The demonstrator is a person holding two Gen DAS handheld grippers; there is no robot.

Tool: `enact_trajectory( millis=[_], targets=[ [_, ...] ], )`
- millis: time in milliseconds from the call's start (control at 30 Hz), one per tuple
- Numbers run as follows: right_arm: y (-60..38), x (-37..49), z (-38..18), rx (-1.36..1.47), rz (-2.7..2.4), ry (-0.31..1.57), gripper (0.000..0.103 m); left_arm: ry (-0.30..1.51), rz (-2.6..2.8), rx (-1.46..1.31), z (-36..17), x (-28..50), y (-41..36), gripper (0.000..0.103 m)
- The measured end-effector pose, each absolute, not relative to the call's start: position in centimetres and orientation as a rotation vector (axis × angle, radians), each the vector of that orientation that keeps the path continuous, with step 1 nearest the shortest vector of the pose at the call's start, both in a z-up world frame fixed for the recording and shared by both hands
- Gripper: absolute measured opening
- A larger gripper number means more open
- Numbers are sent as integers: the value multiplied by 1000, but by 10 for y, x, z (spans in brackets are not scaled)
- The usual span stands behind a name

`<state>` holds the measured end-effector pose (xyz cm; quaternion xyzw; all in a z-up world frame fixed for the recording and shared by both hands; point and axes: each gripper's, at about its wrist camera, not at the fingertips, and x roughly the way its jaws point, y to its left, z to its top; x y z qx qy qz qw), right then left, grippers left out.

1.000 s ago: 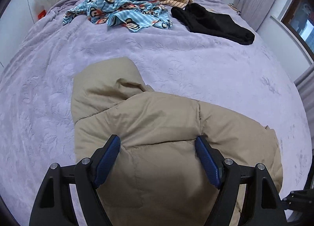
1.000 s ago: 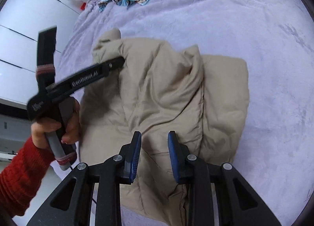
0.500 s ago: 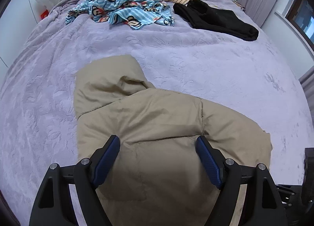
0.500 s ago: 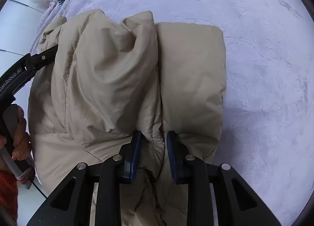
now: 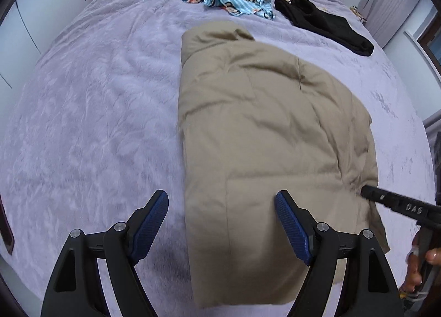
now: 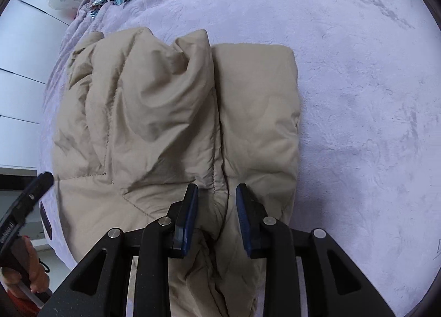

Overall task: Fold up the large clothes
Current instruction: 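Open both tools and release the jacket bundle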

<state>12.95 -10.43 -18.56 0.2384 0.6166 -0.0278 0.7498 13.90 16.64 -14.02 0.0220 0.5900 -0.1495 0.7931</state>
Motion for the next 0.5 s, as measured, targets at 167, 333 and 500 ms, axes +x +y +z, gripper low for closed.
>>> enact_trajectory(
  millis=[167,333,500],
  targets=[
    [-102,97,-158,537,-52,1300,31,1328,-312,17,-154,117,167,84],
    [-88,69,-171,522,-36,1372,31,1332,-320,42,-149,109,158,84],
    [-94,54,-175,580,-58,1380,31,1327,-319,47,-141,102,157,84]
  ],
)
